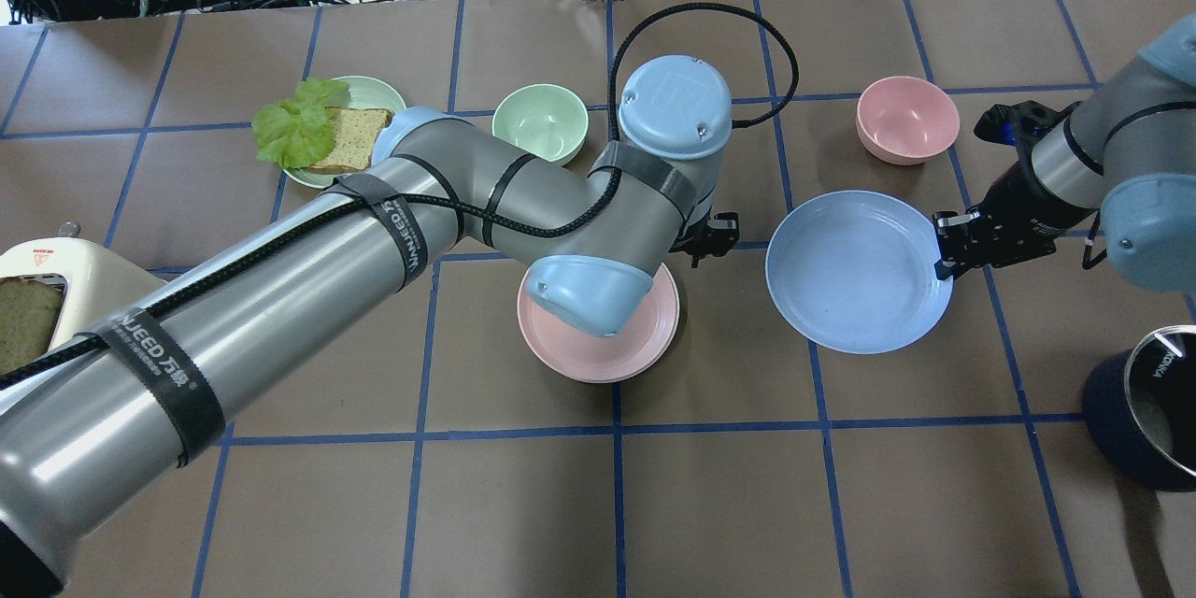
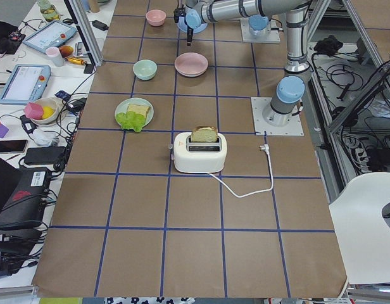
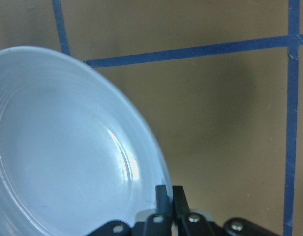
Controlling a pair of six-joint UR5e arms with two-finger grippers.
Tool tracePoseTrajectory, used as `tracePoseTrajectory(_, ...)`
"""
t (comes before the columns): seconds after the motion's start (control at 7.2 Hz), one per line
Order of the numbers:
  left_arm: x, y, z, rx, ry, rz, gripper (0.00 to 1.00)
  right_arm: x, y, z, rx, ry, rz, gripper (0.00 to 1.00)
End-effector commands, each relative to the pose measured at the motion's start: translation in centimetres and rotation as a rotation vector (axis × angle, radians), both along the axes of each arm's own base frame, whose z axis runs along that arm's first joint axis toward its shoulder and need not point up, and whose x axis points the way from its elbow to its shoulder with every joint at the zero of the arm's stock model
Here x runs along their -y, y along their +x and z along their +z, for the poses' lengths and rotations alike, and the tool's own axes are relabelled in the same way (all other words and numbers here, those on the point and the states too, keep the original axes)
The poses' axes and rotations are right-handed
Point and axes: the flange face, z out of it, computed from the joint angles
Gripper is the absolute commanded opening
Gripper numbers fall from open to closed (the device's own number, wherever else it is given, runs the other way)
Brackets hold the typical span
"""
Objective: Stack three plates with pink and blue
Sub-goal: 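Release the pink plate and raise the left arm while the right carries the blue plate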
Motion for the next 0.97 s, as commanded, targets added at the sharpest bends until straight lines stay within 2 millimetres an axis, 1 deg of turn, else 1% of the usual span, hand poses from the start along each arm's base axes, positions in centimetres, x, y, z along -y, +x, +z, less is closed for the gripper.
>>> tracePoseTrajectory(0.0, 2.4, 3.9, 4.6, 0.011, 0.016, 0.014, 1.0, -0.5, 0.6, 0.2, 0.028, 0.018, -0.01, 0.0)
tracePoseTrajectory(0.14, 3.1, 7.5, 7.2, 0.027, 0.052, -0.003, 1.0, -1.0, 2.6, 0.5, 0.093, 0.021, -0.012, 0.0)
tracePoseTrajectory(0.28, 2.6, 11.3, 8.8, 0.064, 0.136, -0.019, 1.0, -1.5, 4.7, 0.9, 0.092, 0.038, -0.064, 0.0)
tracePoseTrajectory(0.42, 2.8, 14.5, 11.1, 0.056, 0.136, -0.036, 1.0, -2.5, 7.8, 1.0, 0.086, 0.045, -0.06, 0.0)
tracePoseTrajectory(0.56, 2.4, 17.3, 12.9, 0.052, 0.139, -0.033, 1.0, -3.7, 11.1, 0.8, 0.078, 0.079, -0.134, 0.0)
tracePoseTrajectory(0.69, 1.7, 19.0, 14.6, 0.041, 0.132, -0.015, 1.0, -4.5, 15.8, 0.7, 0.089, 0.067, -0.167, 0.0)
tracePoseTrajectory(0.83, 1.3, 20.2, 16.7, 0.033, 0.095, 0.005, 1.0, -5.1, 20.7, 1.1, 0.081, 0.02, -0.2, 0.0)
